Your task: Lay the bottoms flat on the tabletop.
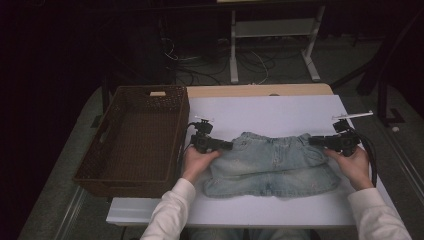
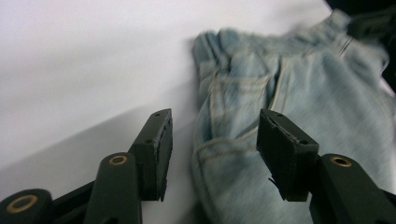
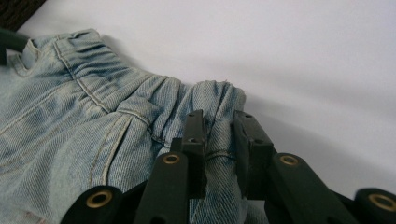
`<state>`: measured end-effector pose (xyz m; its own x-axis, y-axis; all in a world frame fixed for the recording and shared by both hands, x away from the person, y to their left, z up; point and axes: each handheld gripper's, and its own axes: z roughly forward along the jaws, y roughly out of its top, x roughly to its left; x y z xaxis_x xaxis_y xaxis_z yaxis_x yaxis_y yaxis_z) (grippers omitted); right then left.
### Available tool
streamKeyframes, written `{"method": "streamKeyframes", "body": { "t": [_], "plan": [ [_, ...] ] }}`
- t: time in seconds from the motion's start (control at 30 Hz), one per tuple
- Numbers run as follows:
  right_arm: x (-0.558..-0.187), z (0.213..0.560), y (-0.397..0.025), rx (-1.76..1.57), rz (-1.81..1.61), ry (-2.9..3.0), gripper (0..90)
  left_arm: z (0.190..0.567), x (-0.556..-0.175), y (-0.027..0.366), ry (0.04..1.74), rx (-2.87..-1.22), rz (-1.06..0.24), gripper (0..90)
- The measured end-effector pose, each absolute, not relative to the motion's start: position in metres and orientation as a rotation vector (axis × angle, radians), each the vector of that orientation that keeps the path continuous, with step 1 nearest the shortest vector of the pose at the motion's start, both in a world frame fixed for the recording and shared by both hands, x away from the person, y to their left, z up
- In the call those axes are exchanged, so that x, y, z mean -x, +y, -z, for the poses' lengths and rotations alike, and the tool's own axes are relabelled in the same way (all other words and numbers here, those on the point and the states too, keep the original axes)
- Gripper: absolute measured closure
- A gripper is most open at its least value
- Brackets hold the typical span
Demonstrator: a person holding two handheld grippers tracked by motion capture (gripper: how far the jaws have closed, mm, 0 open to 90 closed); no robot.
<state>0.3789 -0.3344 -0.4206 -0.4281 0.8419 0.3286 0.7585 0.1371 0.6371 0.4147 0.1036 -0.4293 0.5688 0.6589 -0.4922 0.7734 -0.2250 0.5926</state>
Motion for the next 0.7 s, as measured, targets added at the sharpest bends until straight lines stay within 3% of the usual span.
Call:
{"method": "streamKeyframes", "body": {
  "t": [0.37, 0.7],
  "plan": [
    [-0.373, 0.421, -0.337, -1.624, -1.212, 2.265, 74.5, 0.423, -0.458, 0.061, 1.176, -2.020, 0.043, 43.2],
    [-0.373, 0.422, -0.342, -1.655, -1.238, 2.244, 74.5, 0.443, -0.471, 0.049, 1.206, -2.022, 0.173, 42.6]
  ]
}}
